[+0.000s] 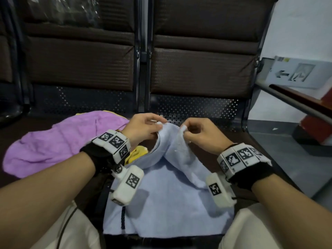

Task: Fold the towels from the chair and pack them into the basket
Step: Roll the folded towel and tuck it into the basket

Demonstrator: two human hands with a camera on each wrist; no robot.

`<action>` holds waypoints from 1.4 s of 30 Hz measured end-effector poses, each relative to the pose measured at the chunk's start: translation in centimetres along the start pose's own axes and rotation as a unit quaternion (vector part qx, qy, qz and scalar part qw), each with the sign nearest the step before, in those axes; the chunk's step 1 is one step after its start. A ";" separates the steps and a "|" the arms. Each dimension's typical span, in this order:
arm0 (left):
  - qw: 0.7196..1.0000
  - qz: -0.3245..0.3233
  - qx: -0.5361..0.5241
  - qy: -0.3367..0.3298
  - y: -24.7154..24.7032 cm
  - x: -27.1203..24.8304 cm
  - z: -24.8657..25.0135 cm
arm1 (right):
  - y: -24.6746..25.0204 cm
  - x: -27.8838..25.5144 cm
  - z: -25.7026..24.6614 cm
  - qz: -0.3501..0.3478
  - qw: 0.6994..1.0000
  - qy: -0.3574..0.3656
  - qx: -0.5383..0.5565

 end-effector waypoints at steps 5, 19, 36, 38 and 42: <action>0.998 -0.055 -0.022 0.008 -0.7 -0.4 -0.1 | -0.7 0.4 1.0 0.049 0.998 -0.028 -0.002; 0.994 -0.105 -0.031 0.025 -2.0 -0.7 0.0 | -1.5 0.8 0.9 0.050 0.998 -0.026 -0.001; 0.947 0.005 0.304 -0.105 -0.2 -0.7 1.3 | 1.2 -0.5 0.9 -0.026 0.954 -0.093 -0.285; 0.892 -0.058 0.434 -0.110 -1.0 -1.2 1.4 | 1.0 -1.1 0.9 -0.088 0.929 -0.129 -0.334; 0.837 -0.093 0.530 -0.105 -1.3 -1.8 1.8 | 1.3 -2.0 -0.1 -0.093 0.891 -0.120 -0.428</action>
Point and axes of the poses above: each hand's wrist, its own x-axis towards the middle knuckle, its own y-axis out of the back of the hand, z = x × y, the point moved 3 cm from there along x, towards the middle knuckle, and after that the axes turned 7 degrees about -z, right-handed, at the moved point
